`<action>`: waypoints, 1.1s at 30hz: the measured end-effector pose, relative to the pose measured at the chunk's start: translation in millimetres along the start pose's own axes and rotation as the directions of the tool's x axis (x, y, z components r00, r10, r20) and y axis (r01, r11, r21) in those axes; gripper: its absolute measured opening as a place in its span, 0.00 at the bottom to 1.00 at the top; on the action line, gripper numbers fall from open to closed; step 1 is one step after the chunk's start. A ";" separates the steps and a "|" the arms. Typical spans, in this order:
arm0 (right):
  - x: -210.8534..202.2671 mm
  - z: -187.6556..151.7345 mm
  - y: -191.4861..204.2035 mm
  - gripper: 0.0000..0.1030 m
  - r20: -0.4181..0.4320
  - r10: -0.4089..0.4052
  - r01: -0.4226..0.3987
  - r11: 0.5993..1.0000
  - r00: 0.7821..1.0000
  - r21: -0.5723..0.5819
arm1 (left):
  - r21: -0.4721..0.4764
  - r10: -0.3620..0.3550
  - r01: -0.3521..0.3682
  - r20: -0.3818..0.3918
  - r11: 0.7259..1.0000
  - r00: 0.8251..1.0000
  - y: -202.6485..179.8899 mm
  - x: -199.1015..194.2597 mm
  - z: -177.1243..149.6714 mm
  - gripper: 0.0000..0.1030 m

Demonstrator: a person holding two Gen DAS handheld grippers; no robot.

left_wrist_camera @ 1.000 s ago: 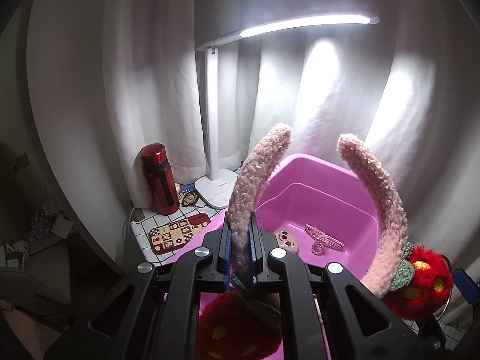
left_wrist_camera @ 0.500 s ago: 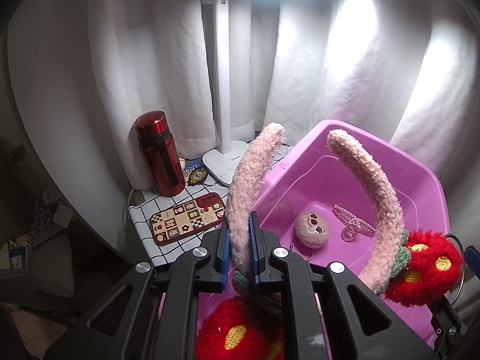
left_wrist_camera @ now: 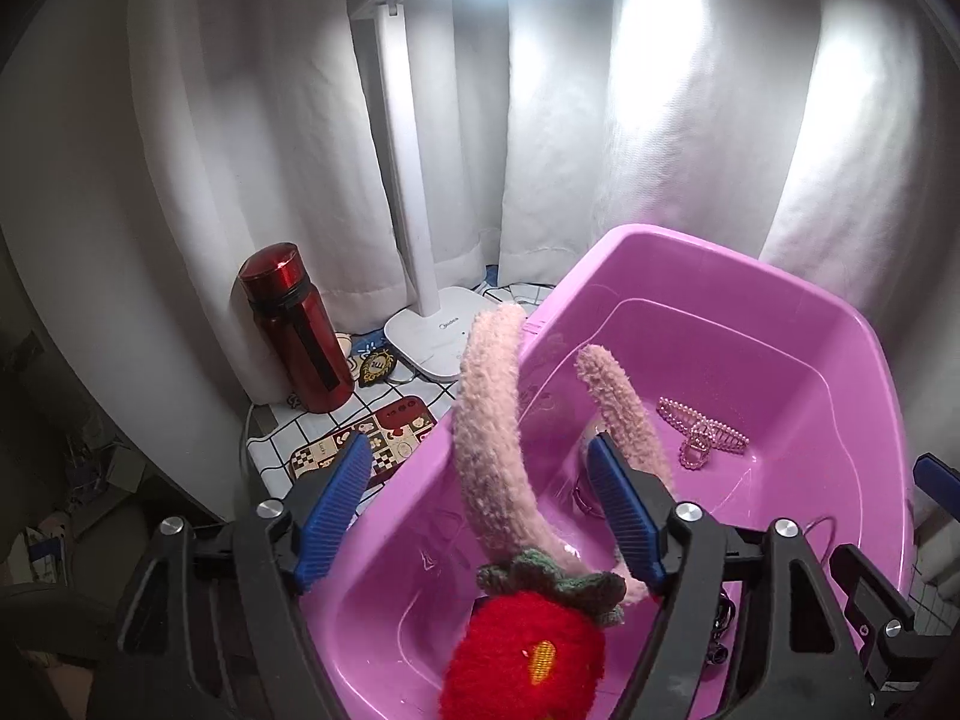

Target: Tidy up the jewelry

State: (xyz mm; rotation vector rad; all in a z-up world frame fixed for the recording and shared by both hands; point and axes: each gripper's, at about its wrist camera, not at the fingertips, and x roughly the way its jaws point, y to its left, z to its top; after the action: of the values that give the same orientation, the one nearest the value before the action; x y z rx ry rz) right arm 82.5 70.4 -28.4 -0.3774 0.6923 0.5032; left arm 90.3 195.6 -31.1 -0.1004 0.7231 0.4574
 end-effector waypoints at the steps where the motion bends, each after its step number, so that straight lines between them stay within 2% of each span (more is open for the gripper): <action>1: -0.6 0.8 1.7 0.71 0.002 -0.009 0.009 1.000 1.000 -0.012 | 0.003 0.001 -0.001 0.014 1.000 1.000 -0.5 -3.2 0.9 0.80; 4: -2.5 1.6 4.0 0.71 0.008 -0.022 0.022 0.999 1.000 -0.027 | 0.010 0.009 -0.009 0.008 1.000 1.000 -1.0 -5.2 3.6 0.81; 8: -5.8 1.2 2.3 0.71 0.011 -0.012 0.012 1.000 1.000 -0.007 | -0.007 0.016 -0.016 -0.017 1.000 1.000 1.8 -5.3 3.0 0.88; 15: -12.3 1.1 2.0 0.71 0.018 -0.015 0.016 1.000 1.000 -0.006 | -0.021 0.037 -0.038 -0.042 0.999 0.998 2.9 -8.9 3.5 0.88; 33: -31.0 0.0 1.1 0.71 0.041 -0.032 0.032 0.999 0.999 0.004 | -0.024 0.020 -0.021 -0.048 0.999 0.999 1.9 -22.7 5.4 0.90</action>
State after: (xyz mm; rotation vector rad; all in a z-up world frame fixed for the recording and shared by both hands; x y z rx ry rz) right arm 61.4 61.5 -7.3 -0.3738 0.6464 0.4783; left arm 77.9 190.2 -12.0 -0.1272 0.7658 0.4851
